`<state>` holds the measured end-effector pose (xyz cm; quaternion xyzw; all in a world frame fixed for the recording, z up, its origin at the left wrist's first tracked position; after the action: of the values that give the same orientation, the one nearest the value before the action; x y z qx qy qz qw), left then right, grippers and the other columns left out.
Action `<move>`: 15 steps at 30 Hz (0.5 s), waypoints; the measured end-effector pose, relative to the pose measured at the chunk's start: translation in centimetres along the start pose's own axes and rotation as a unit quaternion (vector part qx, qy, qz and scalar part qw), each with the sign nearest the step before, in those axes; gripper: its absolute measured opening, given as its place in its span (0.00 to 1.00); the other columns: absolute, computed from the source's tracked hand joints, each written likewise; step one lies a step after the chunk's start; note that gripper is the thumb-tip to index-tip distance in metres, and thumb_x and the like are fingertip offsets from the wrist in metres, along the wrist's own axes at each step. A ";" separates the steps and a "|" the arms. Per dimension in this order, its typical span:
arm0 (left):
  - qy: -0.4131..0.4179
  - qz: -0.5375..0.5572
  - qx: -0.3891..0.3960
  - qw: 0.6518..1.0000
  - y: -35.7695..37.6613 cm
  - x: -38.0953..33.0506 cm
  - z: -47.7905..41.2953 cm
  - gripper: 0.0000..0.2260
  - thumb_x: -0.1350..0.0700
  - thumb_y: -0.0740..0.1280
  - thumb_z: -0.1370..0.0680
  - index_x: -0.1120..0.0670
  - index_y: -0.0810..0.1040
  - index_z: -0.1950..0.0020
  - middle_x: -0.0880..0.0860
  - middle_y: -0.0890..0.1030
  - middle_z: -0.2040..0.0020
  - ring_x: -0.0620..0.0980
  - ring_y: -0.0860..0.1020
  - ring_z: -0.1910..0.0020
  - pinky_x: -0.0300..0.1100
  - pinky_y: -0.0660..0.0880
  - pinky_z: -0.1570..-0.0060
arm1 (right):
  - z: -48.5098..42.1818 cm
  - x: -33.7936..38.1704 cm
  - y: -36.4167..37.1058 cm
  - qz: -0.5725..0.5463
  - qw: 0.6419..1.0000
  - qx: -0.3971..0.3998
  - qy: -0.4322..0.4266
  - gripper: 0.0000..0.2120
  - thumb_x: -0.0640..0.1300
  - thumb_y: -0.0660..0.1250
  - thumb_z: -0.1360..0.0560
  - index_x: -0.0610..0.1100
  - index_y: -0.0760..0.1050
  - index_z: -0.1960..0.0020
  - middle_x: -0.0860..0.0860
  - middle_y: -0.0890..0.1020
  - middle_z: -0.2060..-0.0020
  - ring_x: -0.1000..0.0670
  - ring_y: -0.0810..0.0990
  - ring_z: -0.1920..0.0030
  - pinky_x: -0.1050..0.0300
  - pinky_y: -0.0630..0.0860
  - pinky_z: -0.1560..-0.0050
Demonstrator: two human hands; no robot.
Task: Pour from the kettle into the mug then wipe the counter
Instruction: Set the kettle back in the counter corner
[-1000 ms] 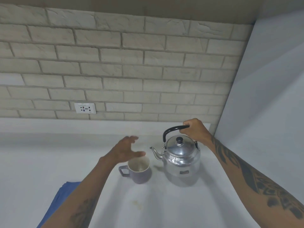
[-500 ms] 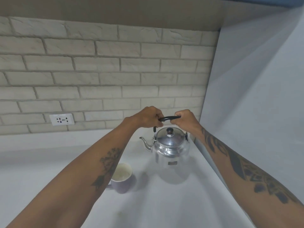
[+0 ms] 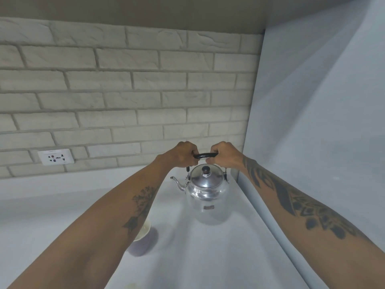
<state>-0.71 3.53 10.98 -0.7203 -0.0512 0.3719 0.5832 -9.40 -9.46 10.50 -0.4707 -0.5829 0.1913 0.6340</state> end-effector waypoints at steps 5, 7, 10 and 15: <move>-0.023 -0.021 -0.008 0.999 1.8 0.8 -2.7 0.07 0.61 0.66 0.26 0.59 0.80 0.50 0.58 0.81 0.51 0.57 0.83 0.56 0.46 0.79 0.58 | -2.6 -1.9 1.4 0.047 0.999 0.020 0.001 0.12 0.43 0.70 0.29 0.47 0.69 0.68 0.48 0.75 0.64 0.47 0.74 0.59 0.57 0.69 0.66; -0.032 -0.031 -0.013 0.999 2.5 1.4 -3.8 0.07 0.61 0.65 0.26 0.60 0.80 0.51 0.60 0.82 0.50 0.58 0.83 0.54 0.51 0.81 0.53 | -3.7 -2.7 2.0 0.058 0.998 0.026 0.006 0.12 0.43 0.68 0.29 0.47 0.68 0.68 0.47 0.76 0.61 0.46 0.73 0.57 0.57 0.68 0.64; -0.043 -0.024 -0.021 0.999 3.5 2.2 -5.5 0.08 0.62 0.64 0.27 0.60 0.81 0.51 0.60 0.81 0.50 0.60 0.83 0.54 0.54 0.81 0.52 | -5.1 -4.0 2.8 0.063 0.997 0.043 0.010 0.09 0.42 0.67 0.28 0.44 0.69 0.65 0.46 0.76 0.61 0.46 0.73 0.57 0.57 0.68 0.61; -0.057 -0.015 -0.023 0.998 4.8 3.4 -7.9 0.08 0.62 0.65 0.27 0.57 0.81 0.50 0.57 0.80 0.49 0.58 0.82 0.54 0.51 0.81 0.51 | -7.1 -6.0 4.0 0.044 0.997 0.056 0.020 0.07 0.42 0.66 0.27 0.43 0.70 0.62 0.47 0.75 0.62 0.46 0.73 0.57 0.56 0.69 0.60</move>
<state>4.67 -2.59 5.48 -0.7100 -0.1041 0.4023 0.5685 -3.13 -14.98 4.73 -0.4635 -0.5374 0.2421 0.6616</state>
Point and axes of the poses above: each hand's wrist, its own z-axis away from the middle knuckle, its own y-axis out of the palm, x = y × z, the point moved 4 cm from there along -z, towards the middle knuckle
